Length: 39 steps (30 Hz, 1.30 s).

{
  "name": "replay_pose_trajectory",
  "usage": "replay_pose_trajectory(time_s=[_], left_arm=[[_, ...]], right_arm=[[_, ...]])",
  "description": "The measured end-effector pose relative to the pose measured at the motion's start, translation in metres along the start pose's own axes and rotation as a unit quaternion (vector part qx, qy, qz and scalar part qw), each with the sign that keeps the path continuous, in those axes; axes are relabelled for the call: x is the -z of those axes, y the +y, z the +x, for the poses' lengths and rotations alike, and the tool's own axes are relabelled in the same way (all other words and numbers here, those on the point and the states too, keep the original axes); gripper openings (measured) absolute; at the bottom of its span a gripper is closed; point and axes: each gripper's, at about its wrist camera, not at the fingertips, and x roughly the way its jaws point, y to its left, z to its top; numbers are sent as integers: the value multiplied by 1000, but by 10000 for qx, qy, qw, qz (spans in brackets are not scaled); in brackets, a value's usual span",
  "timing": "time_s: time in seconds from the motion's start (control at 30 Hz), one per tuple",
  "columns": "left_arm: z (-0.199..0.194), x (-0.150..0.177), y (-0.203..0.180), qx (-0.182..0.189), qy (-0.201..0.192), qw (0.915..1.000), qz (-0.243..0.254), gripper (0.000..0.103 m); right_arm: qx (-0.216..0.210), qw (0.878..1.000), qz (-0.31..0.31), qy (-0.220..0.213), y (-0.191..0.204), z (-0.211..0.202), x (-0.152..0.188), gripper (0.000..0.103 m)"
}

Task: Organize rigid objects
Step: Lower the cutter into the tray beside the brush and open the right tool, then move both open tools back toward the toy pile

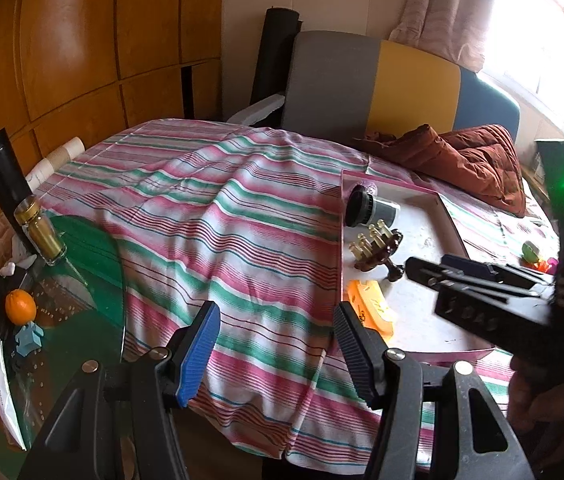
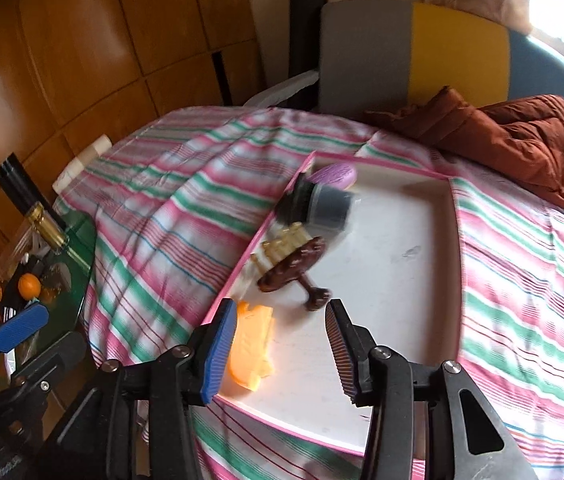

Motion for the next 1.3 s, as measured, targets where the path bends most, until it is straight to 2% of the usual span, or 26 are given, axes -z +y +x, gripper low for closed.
replay_pose_trajectory(time_s=[0.37,0.67,1.07,1.17,1.3], left_arm=[[1,-2,-30,159,11,9993,335,60],[4,-5,-75,414,15,9960,797,60],[12,-9,-138,771,57,9873,1388,60],[14,-9,-153,843,81,9848,1515,60],[17,-9,-174,917,124,9810,1706,60]], right_arm=[[507,9966,518,-400,-74,-50,8,47],[1235,9840,1140,-593,-158,-92,25,50],[2332,9512,1900,-684,-274,-145,61,55],[2593,9405,2079,-703,-302,-157,72,59],[2953,9220,2390,-746,-343,-172,91,59]])
